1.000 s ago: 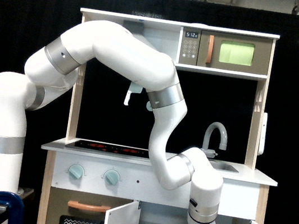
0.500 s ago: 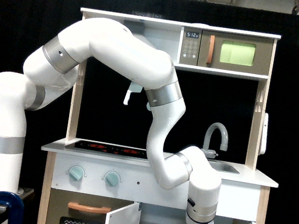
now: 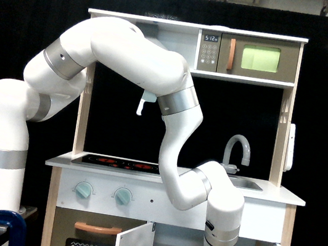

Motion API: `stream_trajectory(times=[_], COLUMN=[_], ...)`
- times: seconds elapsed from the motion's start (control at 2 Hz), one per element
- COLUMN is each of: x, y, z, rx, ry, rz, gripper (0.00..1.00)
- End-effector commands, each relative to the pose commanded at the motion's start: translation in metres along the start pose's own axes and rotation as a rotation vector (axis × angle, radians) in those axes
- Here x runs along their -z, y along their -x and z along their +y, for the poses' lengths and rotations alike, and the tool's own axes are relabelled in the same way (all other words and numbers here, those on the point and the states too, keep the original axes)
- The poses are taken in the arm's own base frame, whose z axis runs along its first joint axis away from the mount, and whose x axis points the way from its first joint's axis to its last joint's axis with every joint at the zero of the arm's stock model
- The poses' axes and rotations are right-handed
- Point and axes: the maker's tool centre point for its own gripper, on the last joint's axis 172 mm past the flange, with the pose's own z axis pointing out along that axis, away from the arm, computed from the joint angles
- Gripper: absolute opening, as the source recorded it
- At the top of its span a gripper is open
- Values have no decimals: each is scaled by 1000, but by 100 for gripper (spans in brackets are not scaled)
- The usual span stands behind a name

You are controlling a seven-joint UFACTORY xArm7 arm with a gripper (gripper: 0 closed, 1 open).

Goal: Put the bowl inside the kitchen cabinet

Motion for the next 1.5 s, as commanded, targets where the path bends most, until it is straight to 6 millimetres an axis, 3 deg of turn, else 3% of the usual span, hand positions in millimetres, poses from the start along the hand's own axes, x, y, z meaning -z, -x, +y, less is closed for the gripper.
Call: stream_trajectory(times=[0.5,1.0,1.5], x=[113,268,337], y=[6,86,177], z=[-1,-12,5], rx=[0,0,0], ry=[0,0,0], rz=[0,0,0], gripper=[100,100,100])
